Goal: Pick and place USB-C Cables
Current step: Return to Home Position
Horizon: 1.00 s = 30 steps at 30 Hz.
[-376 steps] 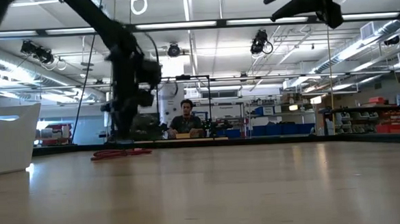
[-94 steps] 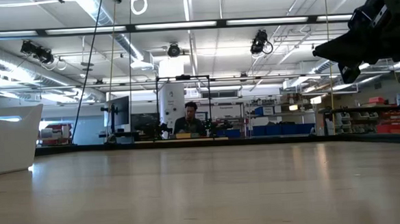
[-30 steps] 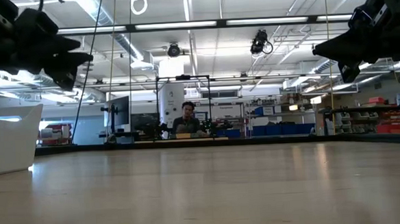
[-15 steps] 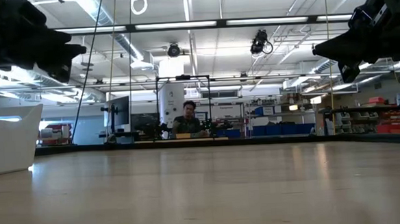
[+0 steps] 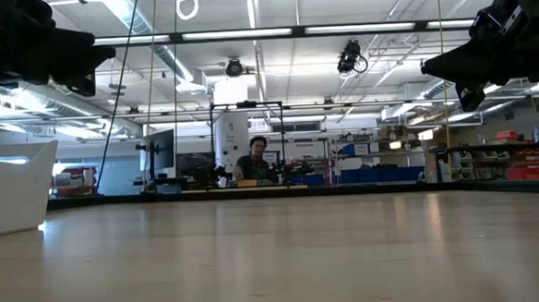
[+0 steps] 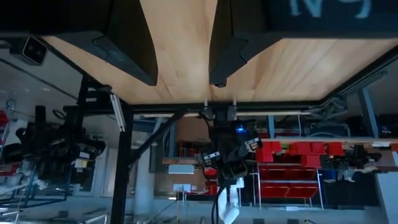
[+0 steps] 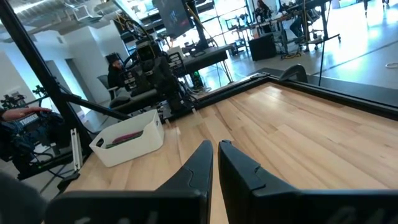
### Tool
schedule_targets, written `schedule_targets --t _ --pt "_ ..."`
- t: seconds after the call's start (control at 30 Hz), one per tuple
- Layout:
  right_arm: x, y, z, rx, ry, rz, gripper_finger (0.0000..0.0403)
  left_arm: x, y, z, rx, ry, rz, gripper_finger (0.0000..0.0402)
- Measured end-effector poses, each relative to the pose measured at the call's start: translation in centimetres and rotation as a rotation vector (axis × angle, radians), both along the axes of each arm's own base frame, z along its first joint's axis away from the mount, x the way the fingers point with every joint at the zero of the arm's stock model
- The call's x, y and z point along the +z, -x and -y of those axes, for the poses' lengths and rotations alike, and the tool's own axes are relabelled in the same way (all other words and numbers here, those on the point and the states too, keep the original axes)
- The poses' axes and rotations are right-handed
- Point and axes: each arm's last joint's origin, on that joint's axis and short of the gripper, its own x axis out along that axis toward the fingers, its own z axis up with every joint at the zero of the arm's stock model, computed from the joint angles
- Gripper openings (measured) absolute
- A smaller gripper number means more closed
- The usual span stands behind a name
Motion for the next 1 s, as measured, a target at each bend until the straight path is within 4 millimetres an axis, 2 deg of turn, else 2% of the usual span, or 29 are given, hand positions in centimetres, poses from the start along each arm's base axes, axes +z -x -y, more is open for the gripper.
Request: schedule_targets --t 0.43,1.0 --pt "0.00 0.00 0.00 0.000 0.000 0.000 0.0031 -0.36 -0.07 -0.03 0.006 -0.003 -0.038 0.0151" --pt "0.00 0.00 0.00 0.000 0.000 0.000 0.0031 0.03 -0.03 -0.09 0.026 0.007 0.002 0.0149"
